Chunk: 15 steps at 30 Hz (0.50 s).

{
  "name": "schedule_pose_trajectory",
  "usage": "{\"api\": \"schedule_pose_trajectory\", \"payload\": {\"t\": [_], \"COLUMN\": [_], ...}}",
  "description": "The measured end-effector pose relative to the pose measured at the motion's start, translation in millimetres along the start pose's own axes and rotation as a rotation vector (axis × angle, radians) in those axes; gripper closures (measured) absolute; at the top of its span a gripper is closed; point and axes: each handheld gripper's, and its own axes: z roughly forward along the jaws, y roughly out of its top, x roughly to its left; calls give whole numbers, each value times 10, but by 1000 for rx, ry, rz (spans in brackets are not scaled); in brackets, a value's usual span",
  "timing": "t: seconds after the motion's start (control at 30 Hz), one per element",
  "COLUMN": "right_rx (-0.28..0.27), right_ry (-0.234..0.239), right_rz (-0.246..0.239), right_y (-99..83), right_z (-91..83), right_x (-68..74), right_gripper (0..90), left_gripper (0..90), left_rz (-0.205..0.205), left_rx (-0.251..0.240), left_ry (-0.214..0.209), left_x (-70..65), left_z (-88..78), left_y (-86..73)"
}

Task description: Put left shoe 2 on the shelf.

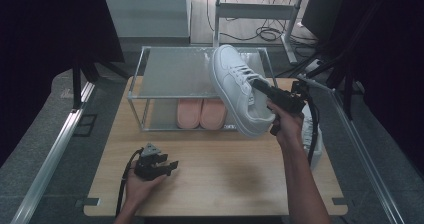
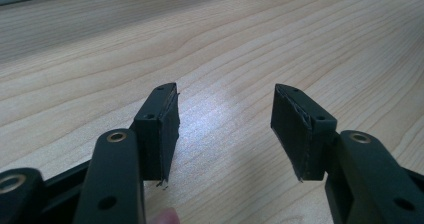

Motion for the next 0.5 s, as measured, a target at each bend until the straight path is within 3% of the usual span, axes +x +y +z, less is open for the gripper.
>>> {"api": "schedule_pose_trajectory", "payload": {"t": [0.5], "right_rx": [1], "right_ry": [-19], "right_rz": [26], "right_y": [145], "right_z": [378], "right_x": [32], "right_gripper": [813], "left_gripper": [453], "left_rz": [4], "left_rx": [5], "left_ry": [-4], "left_x": [-7], "left_z": [13], "left_y": [-4]}}
